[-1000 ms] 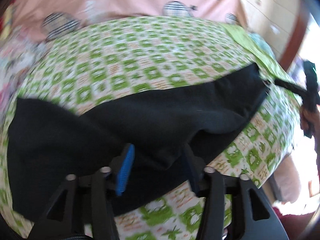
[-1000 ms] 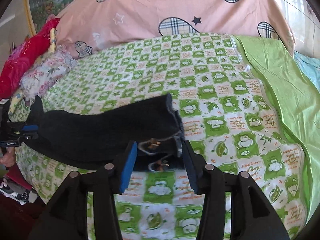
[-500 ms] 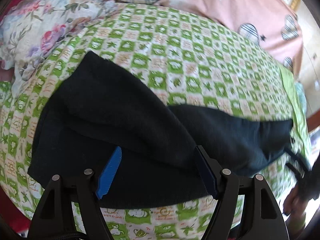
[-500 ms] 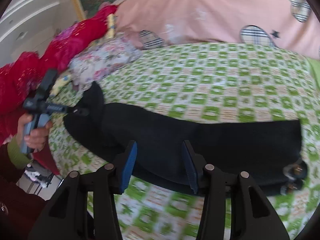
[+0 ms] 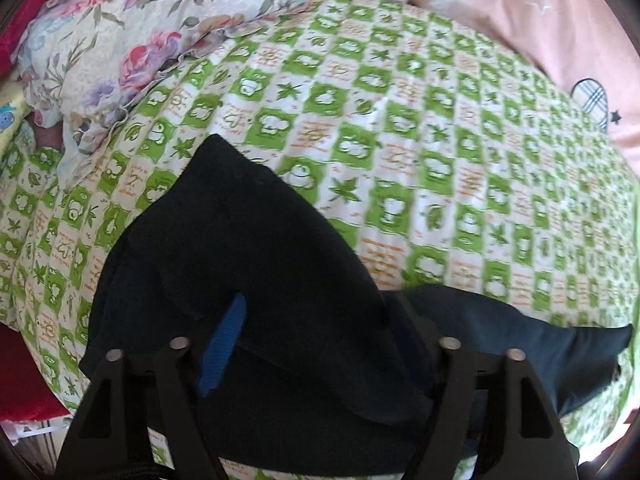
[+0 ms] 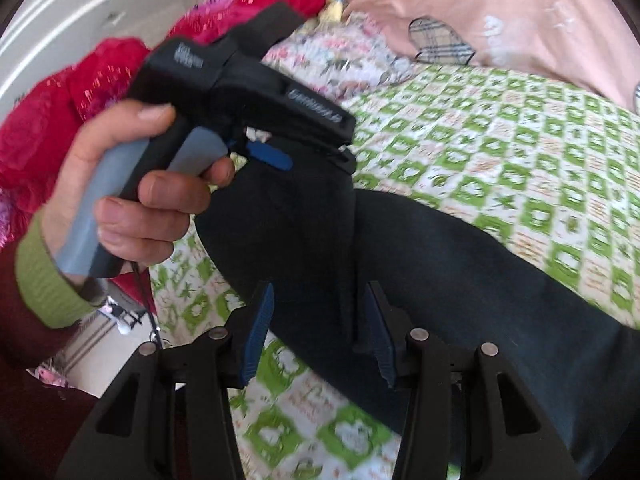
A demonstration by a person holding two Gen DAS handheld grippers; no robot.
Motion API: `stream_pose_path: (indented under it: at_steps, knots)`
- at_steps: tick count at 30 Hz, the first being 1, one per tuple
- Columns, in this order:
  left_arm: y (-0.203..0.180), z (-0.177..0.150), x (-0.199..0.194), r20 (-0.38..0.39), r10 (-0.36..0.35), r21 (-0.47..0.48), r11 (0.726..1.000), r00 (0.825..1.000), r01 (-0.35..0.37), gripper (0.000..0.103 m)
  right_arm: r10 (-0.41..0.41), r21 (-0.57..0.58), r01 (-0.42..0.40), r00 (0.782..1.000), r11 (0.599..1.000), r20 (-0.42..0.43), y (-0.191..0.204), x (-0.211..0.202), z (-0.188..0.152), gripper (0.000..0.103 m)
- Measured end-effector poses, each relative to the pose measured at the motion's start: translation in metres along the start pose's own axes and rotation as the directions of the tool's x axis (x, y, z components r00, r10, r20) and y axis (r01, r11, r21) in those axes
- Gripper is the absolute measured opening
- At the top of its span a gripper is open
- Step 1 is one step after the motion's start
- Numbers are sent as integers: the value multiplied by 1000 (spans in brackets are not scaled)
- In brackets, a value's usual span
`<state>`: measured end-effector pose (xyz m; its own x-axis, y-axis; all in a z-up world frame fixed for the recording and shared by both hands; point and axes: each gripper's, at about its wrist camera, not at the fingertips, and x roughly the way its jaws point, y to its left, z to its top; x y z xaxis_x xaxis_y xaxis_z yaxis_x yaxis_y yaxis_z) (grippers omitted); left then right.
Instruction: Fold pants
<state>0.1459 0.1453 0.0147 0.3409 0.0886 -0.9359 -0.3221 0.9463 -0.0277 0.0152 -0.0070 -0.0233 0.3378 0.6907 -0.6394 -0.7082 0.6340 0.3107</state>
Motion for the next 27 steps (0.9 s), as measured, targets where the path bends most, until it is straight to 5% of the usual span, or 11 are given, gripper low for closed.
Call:
stream_pose_path:
  at_steps: [2,5,7,9,14,20,27]
  knots:
    - [2,-4,4,2,-2,15,1000,1000,2,20,-32,-29,31,999,999,-39,0,15,2,48]
    - [12,-8,4,21,-48,1,999,999,48,9,-56,-56,52,995,997,-79,-1,29,2,45]
    - [21,-13,-3,55,-90,-8,996,994,90,8,-64,-56,59,994,997,-90,-4,31,3,20]
    - [30,-21,-15,101,-130,-11,991,986,132,7,-69,-42,66,994,997,-88,-9,28,5,8]
    - [57,-40,-51,209,-220,-29,973,953,231,5,-27,-42,25,999,999,-28,-6,5,19,7]
    - [106,-75,-76,322,-308,-91,931,895,353,5,-22,-206,22,1000,978,4,35,-12,27,7]
    - [142,-120,-51,297,-351,-166,897,888,410,5,-104,-336,72,992,939,-78,58,8,9,7]
